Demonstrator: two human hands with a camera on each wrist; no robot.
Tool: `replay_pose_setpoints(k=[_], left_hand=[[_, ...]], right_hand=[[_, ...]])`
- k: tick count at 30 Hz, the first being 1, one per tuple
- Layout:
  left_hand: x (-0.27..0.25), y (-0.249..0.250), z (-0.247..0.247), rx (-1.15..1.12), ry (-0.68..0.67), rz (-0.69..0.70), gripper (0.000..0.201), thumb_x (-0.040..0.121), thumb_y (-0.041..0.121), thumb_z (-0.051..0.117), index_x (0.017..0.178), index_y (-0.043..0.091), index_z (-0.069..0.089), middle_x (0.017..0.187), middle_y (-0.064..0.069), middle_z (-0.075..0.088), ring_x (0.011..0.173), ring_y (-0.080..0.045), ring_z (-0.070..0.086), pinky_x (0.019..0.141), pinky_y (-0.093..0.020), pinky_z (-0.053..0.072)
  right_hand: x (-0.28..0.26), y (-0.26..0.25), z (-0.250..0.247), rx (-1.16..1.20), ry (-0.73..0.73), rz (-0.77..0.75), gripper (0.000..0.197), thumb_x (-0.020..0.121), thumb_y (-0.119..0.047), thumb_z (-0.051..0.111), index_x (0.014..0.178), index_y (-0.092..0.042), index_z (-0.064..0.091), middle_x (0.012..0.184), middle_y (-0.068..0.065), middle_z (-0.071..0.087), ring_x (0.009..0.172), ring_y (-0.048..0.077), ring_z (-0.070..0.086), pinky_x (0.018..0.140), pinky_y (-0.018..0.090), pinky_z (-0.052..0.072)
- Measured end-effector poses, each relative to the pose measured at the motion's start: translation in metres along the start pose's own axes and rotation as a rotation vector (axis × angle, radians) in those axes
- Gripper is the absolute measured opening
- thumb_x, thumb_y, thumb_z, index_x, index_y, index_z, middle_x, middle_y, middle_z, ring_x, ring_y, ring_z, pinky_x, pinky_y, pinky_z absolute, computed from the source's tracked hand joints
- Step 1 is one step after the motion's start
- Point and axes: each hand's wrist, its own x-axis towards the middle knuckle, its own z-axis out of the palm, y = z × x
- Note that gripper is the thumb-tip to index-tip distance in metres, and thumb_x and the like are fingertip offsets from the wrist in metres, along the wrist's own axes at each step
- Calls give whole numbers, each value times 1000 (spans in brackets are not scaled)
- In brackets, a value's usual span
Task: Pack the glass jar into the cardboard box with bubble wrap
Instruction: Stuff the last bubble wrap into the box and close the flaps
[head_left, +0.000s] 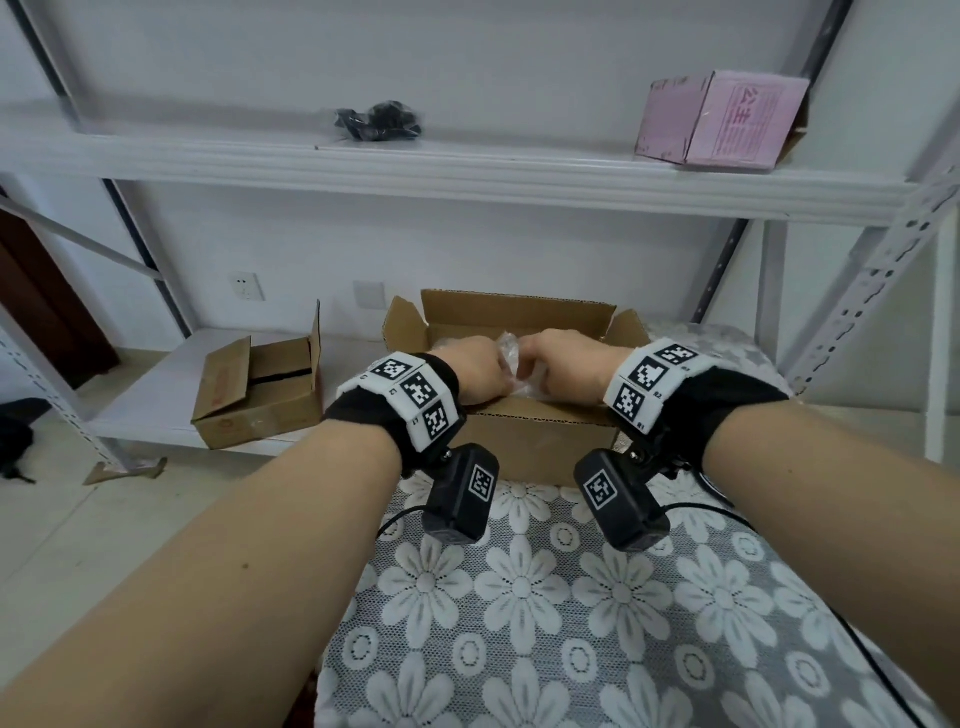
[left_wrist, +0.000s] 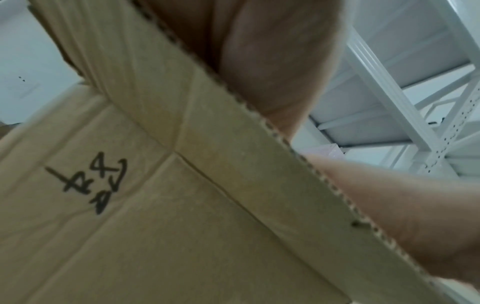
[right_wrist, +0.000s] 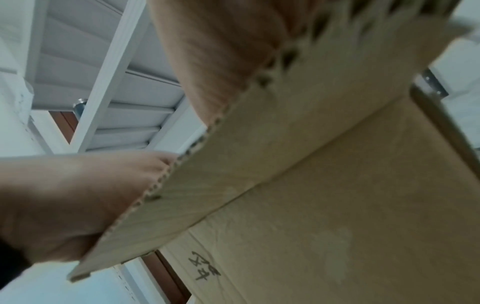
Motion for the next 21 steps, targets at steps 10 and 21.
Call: replay_pose_setpoints(k=[10,21], left_hand=[[-17,-3,6,-271,198,9,27,95,17,52,116,13,68,117,-9,67,105,-25,63,87,-32,51],[-57,-45,-3,-450,884,-1,64,84,4,60,143,9,34,149,-11,28,138,-22,31,110,-23,23]], right_hand=[[-25,-18,-3,99,172,-50,33,88,-26,65,119,-17,67,131,4,59,119,21,55,87,25,38],[-7,-33,10,31,172,30,24,93,-5,55,111,-10,71,125,7,64,113,24,60,98,32,47]])
